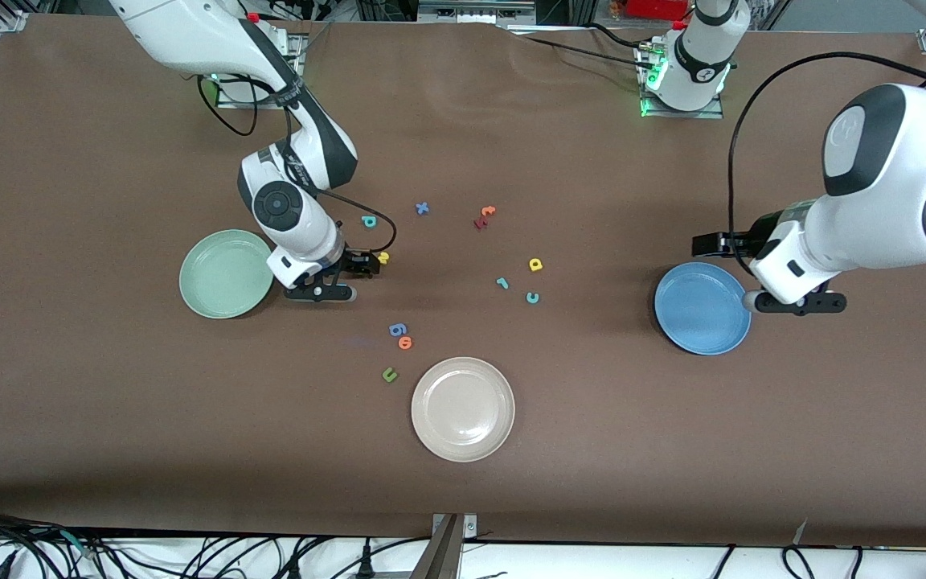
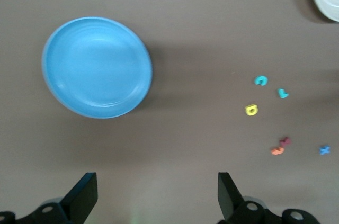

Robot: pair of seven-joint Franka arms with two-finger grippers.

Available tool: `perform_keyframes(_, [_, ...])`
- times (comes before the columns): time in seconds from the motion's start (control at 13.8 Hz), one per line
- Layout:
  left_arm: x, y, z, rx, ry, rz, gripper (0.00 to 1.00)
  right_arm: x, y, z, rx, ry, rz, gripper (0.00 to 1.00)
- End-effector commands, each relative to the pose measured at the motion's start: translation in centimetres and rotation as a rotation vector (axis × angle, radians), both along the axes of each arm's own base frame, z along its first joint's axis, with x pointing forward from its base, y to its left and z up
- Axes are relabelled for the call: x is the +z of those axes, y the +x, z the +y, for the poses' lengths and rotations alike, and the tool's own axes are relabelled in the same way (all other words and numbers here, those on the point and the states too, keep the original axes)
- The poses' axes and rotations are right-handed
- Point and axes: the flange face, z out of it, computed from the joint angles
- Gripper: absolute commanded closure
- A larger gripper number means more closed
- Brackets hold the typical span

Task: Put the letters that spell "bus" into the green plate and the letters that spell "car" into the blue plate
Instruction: 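Grasp the yellow u letter with the right gripper while the left gripper reaches letters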

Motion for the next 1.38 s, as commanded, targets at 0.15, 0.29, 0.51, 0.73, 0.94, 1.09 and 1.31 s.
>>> perform_keyframes(0.15, [-5.0,0.4,-10.2,0.059,-0.074,-0.004,0.0,-1.3,-1.4,1.0,-0.001,-0.006,0.009,0.23])
perform_keyframes(0.29, [-7.7,-1.0,-15.0,0.093,-0.049,-0.034,0.0,-1.5,-1.5,1.0,-0.001,-0.007,0.013,0.33])
perform_keyframes(0.51, [-13.0,-4.8,-19.6,0.059,-0.02,-0.063,0.0,-1.9,-1.6,1.0,-0.001,-0.009,0.019,0.44])
perform_keyframes(0.73, [-17.2,-8.1,-21.8,0.081,0.06,-0.094,0.0,-2.4,-1.6,1.0,0.0,-0.008,0.02,0.45])
perform_keyframes(0.94, [-21.0,-9.9,-23.6,0.053,0.069,-0.111,0.0,-2.9,-1.6,1.0,0.0,-0.005,0.016,0.53])
perform_keyframes(1.09, [-23.3,-10.4,-23.7,0.059,0.063,-0.154,0.0,-2.9,-1.6,0.9,0.0,-0.005,0.016,0.64])
perform_keyframes(1.31, [-25.9,-10.6,-23.7,0.062,0.072,-0.164,0.0,-2.9,-1.6,1.0,0.002,-0.005,0.017,0.81])
